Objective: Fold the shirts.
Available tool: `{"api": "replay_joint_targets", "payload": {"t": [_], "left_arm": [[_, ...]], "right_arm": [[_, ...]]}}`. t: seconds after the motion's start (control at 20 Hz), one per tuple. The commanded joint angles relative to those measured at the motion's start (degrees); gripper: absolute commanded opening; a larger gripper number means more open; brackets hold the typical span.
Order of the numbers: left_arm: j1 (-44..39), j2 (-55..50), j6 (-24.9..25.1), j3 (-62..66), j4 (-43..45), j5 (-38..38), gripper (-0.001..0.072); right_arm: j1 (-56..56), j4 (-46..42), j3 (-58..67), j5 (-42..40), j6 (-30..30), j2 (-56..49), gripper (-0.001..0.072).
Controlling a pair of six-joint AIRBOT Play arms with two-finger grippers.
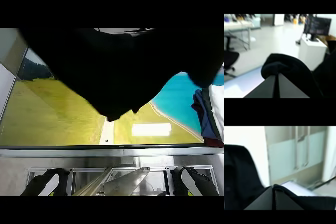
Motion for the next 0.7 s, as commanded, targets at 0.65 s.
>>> {"api": "replay_joint_targets", "payload": {"t": [0.65], "left_arm": [[-9.9,-34.7,4.3,-26.8,16.1,7.8,0.0017]], "right_arm": [[23.8,-36.2,0.6,-12.2,10.8,-42.7,0.0022]]}}
